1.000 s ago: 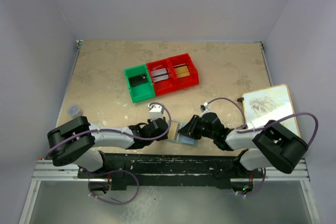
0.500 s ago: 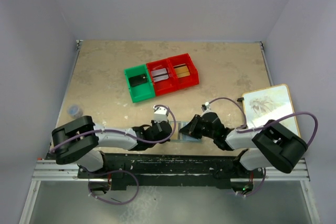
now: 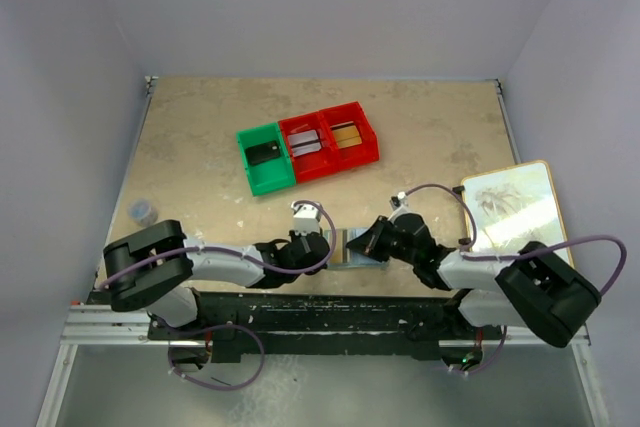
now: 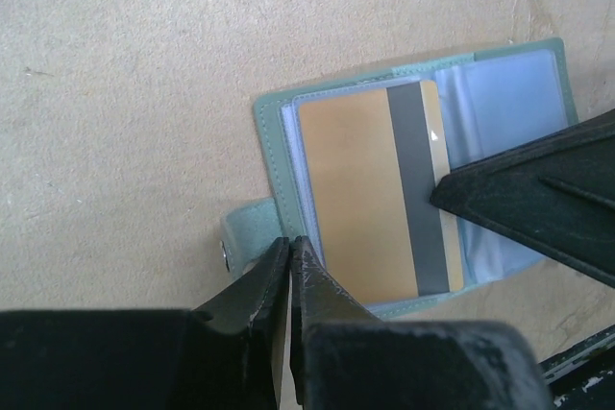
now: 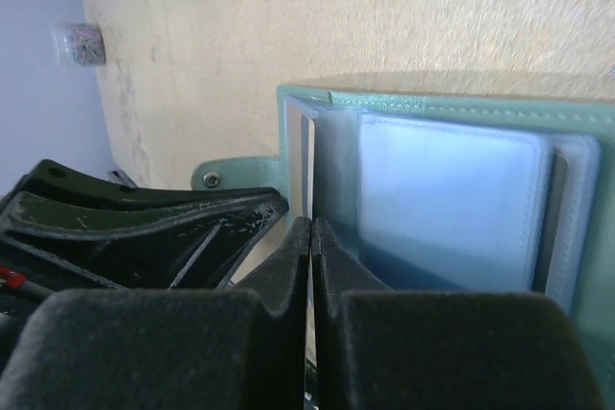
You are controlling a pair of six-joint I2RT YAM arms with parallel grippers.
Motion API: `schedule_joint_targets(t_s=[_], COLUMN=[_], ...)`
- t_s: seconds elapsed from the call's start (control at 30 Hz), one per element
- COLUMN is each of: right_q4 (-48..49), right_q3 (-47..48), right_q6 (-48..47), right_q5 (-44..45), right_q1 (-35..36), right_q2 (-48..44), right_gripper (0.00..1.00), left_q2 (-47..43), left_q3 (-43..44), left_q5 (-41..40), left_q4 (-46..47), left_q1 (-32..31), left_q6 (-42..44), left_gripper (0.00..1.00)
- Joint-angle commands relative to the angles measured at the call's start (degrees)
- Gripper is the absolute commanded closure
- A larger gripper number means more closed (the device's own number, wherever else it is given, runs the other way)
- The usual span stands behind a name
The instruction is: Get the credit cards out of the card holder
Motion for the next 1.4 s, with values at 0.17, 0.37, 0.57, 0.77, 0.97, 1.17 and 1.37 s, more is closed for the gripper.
schedule_joint_targets(t_s=[0.17,0.37,0.57,0.77,0.97,1.17,1.37], right_q4=[-0.99,1.8,4.29,5.17,6.8,8.37,12.9], right_q3=[0.3,0.47,1.88,1.17,0.68,-0.04,-0.27], right_q6=[-8.18,-8.29,-9.73,-9.27,-8.74,-7.03,-5.68], right_q5=[-9.69,-11.77,-14.07,-13.63,-15.02,-14.6,-15.44], right_q1=[-6.18,-6.31,-6.26,-6.3,-6.25,-6.32,-6.26], right_q2=[-2.26,2.93,8.89,8.88,8.81,8.81,8.92], right_gripper=[0.98,0.97,0.97,0.95,0.93,0.91,0.88], left_q2=[2.53,0.28,-7.13,-5.08,2.47,1.22,2.97], left_q3=[-1.27,-0.91,-1.53,4.11,8.08,7.88,7.28], left_q5=[2.51,2.74,5.35,5.29,0.5,-4.09,-1.5], left_q4=[-1.95,-2.17,2.38,1.23,-5.94,-10.73,-8.32], left_q1=[-0.92,-0.9,-0.91,-0.83,-0.83,-0.83,-0.74], left_q6=[-2.11,-1.87,-0.83,-0.21,-5.28,-6.36,-5.27], left_gripper=[1.0,1.0,0.73,0.65,0.77,0.83,0.86])
